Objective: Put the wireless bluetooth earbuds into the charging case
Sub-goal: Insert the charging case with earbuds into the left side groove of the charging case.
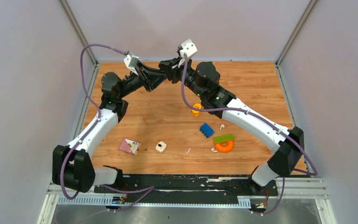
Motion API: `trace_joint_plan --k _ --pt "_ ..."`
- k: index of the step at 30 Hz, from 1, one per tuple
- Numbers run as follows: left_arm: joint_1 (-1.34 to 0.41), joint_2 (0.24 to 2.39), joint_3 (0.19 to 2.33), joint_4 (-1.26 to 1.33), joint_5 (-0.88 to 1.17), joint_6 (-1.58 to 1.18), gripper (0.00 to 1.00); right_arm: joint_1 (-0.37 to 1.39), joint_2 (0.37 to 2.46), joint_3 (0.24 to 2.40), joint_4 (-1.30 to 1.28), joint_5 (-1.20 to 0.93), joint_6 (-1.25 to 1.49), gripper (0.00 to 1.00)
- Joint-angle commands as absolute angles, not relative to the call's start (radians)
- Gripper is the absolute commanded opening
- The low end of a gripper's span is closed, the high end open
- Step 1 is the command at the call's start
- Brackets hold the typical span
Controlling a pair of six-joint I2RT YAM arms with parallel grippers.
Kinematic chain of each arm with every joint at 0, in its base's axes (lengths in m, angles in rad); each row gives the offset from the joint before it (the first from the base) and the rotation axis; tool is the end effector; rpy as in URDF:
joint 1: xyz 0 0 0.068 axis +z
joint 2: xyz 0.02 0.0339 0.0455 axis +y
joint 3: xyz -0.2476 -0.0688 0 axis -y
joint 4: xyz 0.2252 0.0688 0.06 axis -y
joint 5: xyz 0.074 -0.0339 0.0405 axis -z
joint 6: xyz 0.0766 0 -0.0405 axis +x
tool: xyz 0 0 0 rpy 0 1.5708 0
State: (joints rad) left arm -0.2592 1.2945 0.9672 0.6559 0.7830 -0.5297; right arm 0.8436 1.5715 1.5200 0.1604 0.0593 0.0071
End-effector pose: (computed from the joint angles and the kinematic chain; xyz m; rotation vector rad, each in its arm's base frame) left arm 0.2823 -0.1308 0.3775 0.5427 1.3279 -1.1409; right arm 0.2678 0.2941 0.4258 -0.5618 1.3858 0.6474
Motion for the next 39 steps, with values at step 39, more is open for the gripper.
trace_joint_plan --k 39 --pt "-0.226 1.255 0.931 0.718 0.782 -0.520 0.00 0.812 1.535 1.674 -0.109 0.026 -0.029 0.32"
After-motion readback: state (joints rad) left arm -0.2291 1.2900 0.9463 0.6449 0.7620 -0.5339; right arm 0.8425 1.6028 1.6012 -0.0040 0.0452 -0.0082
